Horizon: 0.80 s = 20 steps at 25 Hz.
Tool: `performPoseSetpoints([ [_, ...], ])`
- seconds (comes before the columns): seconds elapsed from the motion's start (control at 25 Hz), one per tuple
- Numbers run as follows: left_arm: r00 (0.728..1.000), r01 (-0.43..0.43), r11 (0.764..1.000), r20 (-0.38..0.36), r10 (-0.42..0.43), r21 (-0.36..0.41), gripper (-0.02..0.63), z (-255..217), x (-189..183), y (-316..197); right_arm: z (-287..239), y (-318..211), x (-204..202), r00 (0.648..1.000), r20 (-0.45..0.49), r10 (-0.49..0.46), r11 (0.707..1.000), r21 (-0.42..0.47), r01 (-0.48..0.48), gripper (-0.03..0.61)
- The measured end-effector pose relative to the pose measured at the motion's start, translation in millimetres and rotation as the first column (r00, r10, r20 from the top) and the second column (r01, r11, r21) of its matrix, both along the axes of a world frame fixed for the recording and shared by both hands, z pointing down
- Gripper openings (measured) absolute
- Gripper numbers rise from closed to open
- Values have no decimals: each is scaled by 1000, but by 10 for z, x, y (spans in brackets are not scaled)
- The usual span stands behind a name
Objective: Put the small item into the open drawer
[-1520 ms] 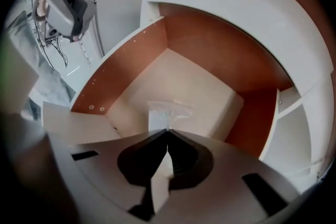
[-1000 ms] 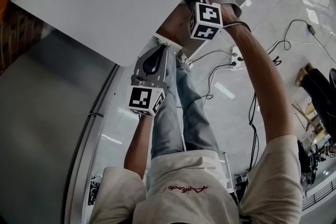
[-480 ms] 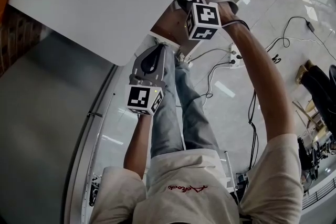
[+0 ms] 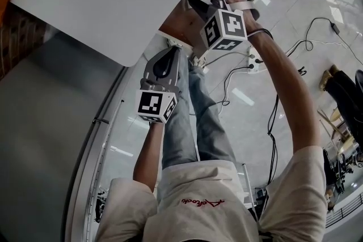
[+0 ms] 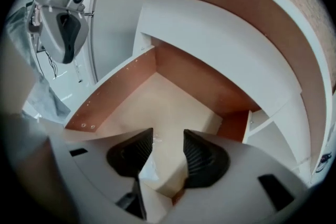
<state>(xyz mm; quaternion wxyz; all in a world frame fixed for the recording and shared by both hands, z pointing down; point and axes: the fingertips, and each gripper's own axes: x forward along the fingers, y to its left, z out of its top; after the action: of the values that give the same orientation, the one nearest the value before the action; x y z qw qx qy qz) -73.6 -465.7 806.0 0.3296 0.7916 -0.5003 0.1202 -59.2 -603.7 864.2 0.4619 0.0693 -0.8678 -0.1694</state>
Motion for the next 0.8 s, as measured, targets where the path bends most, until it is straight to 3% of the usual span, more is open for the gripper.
performPoseSetpoints([
  [0.04,1000,-2,1000,-1,2,1,9,-8,17,9,-45,-5,22,1000,11,13,1000,13,-14,178],
  [0.12,1000,-6,1000,-4,6,2,9,-14,50,29,-119,-22,70,999,29,38,998,44,-39,51],
  [0.36,1000,-16,1000,1,16,3,8,-17,71,62,-256,78,114,997,55,48,998,46,-50,12],
  [0.52,1000,-30,1000,-4,30,6,9,-32,120,100,-469,110,219,979,133,152,988,6,-154,12],
  [0.68,999,-35,999,4,35,18,9,-75,107,98,-844,134,356,909,276,313,950,-103,-295,12],
  [0.8,999,-37,999,6,36,23,9,-94,108,101,-1086,177,468,809,382,447,893,-240,-380,12],
])
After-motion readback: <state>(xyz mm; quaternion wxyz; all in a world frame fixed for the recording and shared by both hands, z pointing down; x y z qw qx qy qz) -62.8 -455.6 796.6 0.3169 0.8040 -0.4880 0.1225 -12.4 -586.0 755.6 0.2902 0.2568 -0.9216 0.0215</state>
